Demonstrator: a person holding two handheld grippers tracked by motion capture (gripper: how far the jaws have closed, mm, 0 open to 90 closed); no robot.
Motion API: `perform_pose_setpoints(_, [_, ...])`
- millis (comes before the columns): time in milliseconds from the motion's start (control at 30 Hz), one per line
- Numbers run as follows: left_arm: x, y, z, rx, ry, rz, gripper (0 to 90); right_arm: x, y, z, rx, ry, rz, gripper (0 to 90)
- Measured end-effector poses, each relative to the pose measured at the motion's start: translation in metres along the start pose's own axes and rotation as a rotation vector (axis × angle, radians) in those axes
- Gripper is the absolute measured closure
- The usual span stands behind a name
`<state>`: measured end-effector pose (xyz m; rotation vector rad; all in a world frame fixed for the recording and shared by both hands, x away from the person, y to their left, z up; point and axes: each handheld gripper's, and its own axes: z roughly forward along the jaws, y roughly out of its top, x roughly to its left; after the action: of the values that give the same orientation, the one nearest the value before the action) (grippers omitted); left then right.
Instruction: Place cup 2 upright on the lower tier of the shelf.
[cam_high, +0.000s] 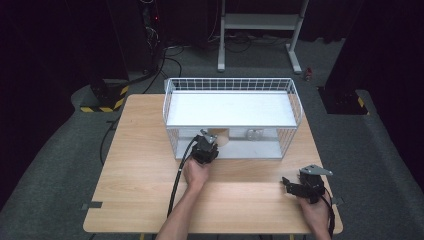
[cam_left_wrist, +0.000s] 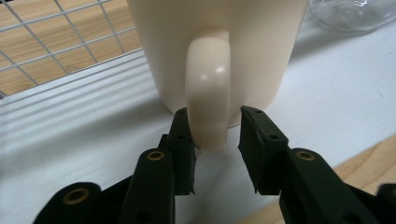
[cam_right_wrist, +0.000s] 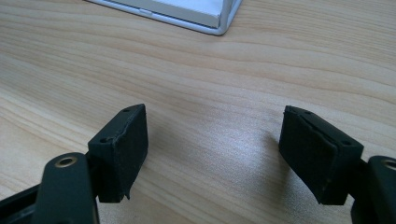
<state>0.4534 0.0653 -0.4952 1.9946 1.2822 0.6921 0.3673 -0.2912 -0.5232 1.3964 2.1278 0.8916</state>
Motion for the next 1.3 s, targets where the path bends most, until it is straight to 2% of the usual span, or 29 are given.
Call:
perform_pose_setpoints(33, [0.002, 0.001, 0.001, -0.004, -0.001, 0.013, 67.4, 0.0, 0.0, 0.0, 0.0, 0.0, 0.0, 23.9])
perform_pose_setpoints(167, [0.005, -0.001, 0.006, 0.02, 0.009, -0.003, 69.3, 0.0, 0.0, 0.0, 0.001, 0.0, 0.002, 23.9])
perform_pose_setpoints(200, [0.004, -0.001, 0.007, 0.018, 0.001, -0.008, 69.7, 0.0, 0.0, 0.0, 0.0, 0.0, 0.0, 23.9])
perform_pose_setpoints(333, [0.006, -0.002, 0.011, 0.023, 0.011, -0.023, 71.2, 0.0, 0.0, 0.0, 0.0, 0.0, 0.0, 23.9])
perform_pose_setpoints(400, [0.007, -0.002, 0.012, 0.019, -0.01, -0.033, 71.3, 0.0, 0.0, 0.0, 0.0, 0.001, 0.0, 23.9])
perform_pose_setpoints(467, [0.01, -0.002, 0.011, 0.019, 0.009, -0.03, 71.4, 0.0, 0.0, 0.0, 0.0, 0.001, 0.0, 23.9])
perform_pose_setpoints(500, [0.009, -0.002, 0.012, 0.016, -0.009, -0.041, 71.1, 0.0, 0.0, 0.0, 0.0, 0.0, 0.001, 23.9])
perform_pose_setpoints(533, [0.008, -0.002, 0.011, 0.01, -0.007, -0.054, 69.9, 0.0, 0.0, 0.0, 0.001, -0.001, 0.002, 23.9])
perform_pose_setpoints(567, [0.009, -0.002, 0.009, 0.008, -0.013, -0.051, 65.0, 0.0, 0.0, 0.0, 0.0, 0.0, 0.0, 23.9])
perform_pose_setpoints(600, [0.008, -0.002, 0.008, 0.002, -0.039, -0.061, 58.9, 0.0, 0.0, 0.0, 0.0, 0.001, 0.0, 23.9])
perform_pose_setpoints(667, [0.007, -0.001, 0.004, -0.003, -0.033, -0.035, 50.6, 0.0, 0.0, 0.0, 0.0, 0.0, 0.0, 23.9])
perform_pose_setpoints(767, [0.008, -0.002, -0.002, -0.022, -0.052, -0.047, 41.6, 0.0, 0.0, 0.0, 0.0, 0.0, 0.0, 23.9])
perform_pose_setpoints(800, [0.009, -0.002, -0.004, -0.028, -0.047, -0.052, 40.0, 0.0, 0.0, 0.0, 0.0, 0.0, 0.001, 23.9])
perform_pose_setpoints(867, [0.008, -0.003, -0.009, -0.034, -0.064, -0.075, 36.5, 0.0, 0.0, 0.0, 0.0, 0.0, 0.001, 23.9])
perform_pose_setpoints(1067, [0.012, -0.004, -0.022, -0.065, -0.087, -0.041, 30.8, 0.0, 0.0, 0.0, 0.0, 0.0, 0.001, 23.9])
perform_pose_setpoints(1300, [0.014, -0.006, -0.036, -0.088, -0.112, -0.04, 29.0, 0.0, 0.0, 0.0, 0.001, 0.0, 0.003, 23.9])
